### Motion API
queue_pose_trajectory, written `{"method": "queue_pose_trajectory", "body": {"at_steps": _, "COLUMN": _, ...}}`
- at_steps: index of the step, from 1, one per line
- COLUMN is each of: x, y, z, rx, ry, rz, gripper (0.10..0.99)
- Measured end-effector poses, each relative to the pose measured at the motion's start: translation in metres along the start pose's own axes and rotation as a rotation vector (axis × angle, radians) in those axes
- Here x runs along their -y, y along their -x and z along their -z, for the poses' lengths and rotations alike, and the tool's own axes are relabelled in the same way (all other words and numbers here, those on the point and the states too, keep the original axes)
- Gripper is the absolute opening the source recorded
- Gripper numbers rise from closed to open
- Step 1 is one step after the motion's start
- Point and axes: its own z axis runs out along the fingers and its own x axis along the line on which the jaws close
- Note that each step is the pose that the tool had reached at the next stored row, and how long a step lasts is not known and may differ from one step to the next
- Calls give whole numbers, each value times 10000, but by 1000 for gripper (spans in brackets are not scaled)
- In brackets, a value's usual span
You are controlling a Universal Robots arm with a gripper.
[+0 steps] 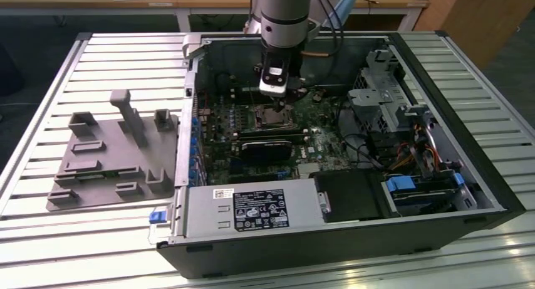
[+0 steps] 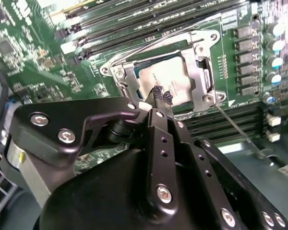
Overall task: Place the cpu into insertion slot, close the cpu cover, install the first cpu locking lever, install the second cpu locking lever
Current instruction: 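Close the cpu cover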
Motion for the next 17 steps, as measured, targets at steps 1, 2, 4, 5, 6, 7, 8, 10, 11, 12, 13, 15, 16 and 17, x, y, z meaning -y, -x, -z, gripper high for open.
{"method": "queue_pose_trajectory", "body": {"at_steps": 1, "x": 0, "y": 0, "z": -1, "rx": -10, "ry": 2, "rz": 185, "gripper": 102}}
{"method": "queue_pose_trajectory", "body": {"at_steps": 2, "x": 0, "y": 0, "z": -2, "rx": -19, "ry": 5, "rz": 365, "gripper": 102}}
{"method": "queue_pose_trajectory", "body": {"at_steps": 4, "x": 0, "y": 0, "z": -2, "rx": -33, "ry": 7, "rz": 694, "gripper": 102}}
{"method": "queue_pose_trajectory", "body": {"at_steps": 5, "x": 0, "y": 0, "z": -2, "rx": -37, "ry": 4, "rz": 847, "gripper": 102}}
{"method": "queue_pose_trajectory", "body": {"at_steps": 6, "x": 0, "y": 0, "z": -2, "rx": -41, "ry": 2, "rz": 998, "gripper": 102}}
{"method": "queue_pose_trajectory", "body": {"at_steps": 7, "x": 0, "y": 0, "z": -3, "rx": -47, "ry": 2, "rz": 1159, "gripper": 102}}
{"method": "queue_pose_trajectory", "body": {"at_steps": 8, "x": 0, "y": 0, "z": -3, "rx": -48, "ry": -2, "rz": 1312, "gripper": 102}}
{"method": "queue_pose_trajectory", "body": {"at_steps": 10, "x": 1, "y": 0, "z": -2, "rx": -46, "ry": -17, "rz": 1588, "gripper": 102}}
{"method": "queue_pose_trajectory", "body": {"at_steps": 11, "x": 1, "y": -1, "z": -3, "rx": -49, "ry": -21, "rz": 1753, "gripper": 102}}
{"method": "queue_pose_trajectory", "body": {"at_steps": 12, "x": 2, "y": -1, "z": -3, "rx": -48, "ry": -25, "rz": 1874, "gripper": 102}}
{"method": "queue_pose_trajectory", "body": {"at_steps": 13, "x": 3, "y": -3, "z": -4, "rx": -40, "ry": -38, "rz": 1996, "gripper": 102}}
{"method": "queue_pose_trajectory", "body": {"at_steps": 15, "x": 5, "y": -4, "z": -4, "rx": -30, "ry": -59, "rz": 2240, "gripper": 102}}
{"method": "queue_pose_trajectory", "body": {"at_steps": 16, "x": 5, "y": -4, "z": -4, "rx": -27, "ry": -67, "rz": 2357, "gripper": 102}}
{"method": "queue_pose_trajectory", "body": {"at_steps": 17, "x": 6, "y": -5, "z": -4, "rx": -24, "ry": -75, "rz": 2456, "gripper": 102}}
